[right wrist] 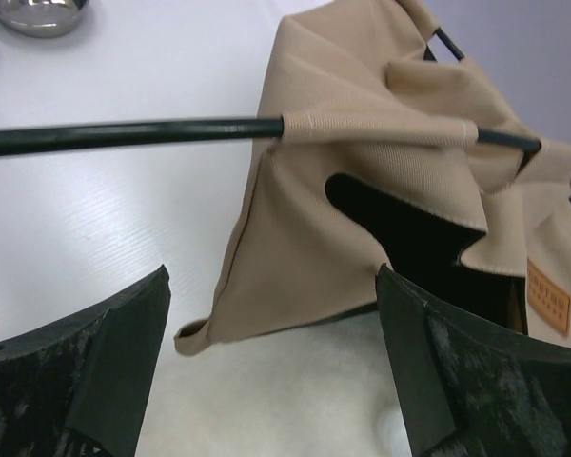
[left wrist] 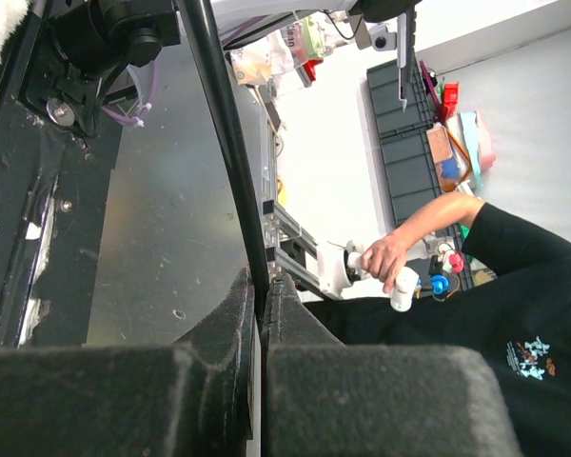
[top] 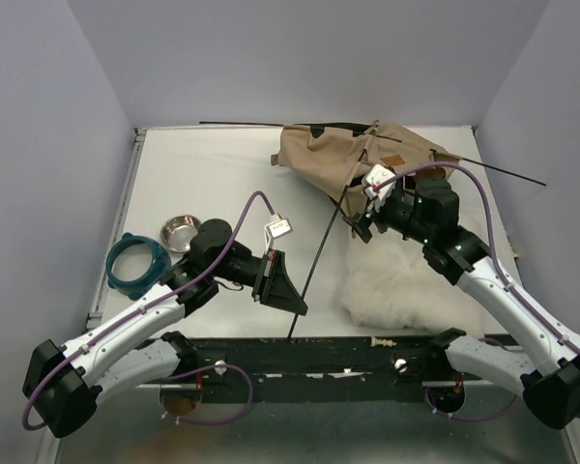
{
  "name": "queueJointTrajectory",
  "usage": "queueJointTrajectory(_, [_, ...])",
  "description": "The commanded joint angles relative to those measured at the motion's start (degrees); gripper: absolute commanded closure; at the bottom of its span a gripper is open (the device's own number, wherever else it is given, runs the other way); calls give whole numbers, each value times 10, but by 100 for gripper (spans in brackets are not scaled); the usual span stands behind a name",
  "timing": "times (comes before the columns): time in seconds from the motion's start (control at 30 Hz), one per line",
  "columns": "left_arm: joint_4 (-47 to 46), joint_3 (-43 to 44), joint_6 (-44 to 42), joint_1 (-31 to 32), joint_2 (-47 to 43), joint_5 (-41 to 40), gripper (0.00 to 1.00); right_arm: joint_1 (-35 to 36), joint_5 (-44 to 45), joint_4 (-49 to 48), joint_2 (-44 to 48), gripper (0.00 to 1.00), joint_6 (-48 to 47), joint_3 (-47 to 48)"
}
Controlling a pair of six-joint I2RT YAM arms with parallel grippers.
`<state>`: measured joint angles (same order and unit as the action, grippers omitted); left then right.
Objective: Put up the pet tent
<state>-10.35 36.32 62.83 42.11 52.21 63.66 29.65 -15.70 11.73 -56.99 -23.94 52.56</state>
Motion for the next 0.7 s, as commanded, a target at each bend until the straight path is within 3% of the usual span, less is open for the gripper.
queueJointTrajectory(0.0, [-42,7,-18,-5,9,-23,100,1,-46,-85,-29,6,-31,31])
queueJointTrajectory(0.07, [-49,5,-17,-5,11,-23,100,1,-65,-86,-37,9,-38,39])
queueJointTrajectory(0.17, [-53,7,-17,-5,12,-27,100,1,-110,-84,-45,24,-59,35])
queueJointTrajectory(0.4, [-65,19,-17,-5,29,-36,100,1,-227,-32,-47,96,-51,44])
queueJointTrajectory(0.53, [-85,19,-11,-4,40,-35,100,1,-217,-15,-20,99,-46,26])
queueJointTrajectory(0.57, [-87,16,-12,-5,39,-34,100,1,-204,-14,-11,93,-43,24])
queueJointTrajectory(0.6, [-85,14,-13,-5,37,-32,100,0,-185,-9,-4,79,-39,24])
queueJointTrajectory(0.67, [-69,14,-23,-5,32,-33,100,-12,-178,0,8,82,-45,26])
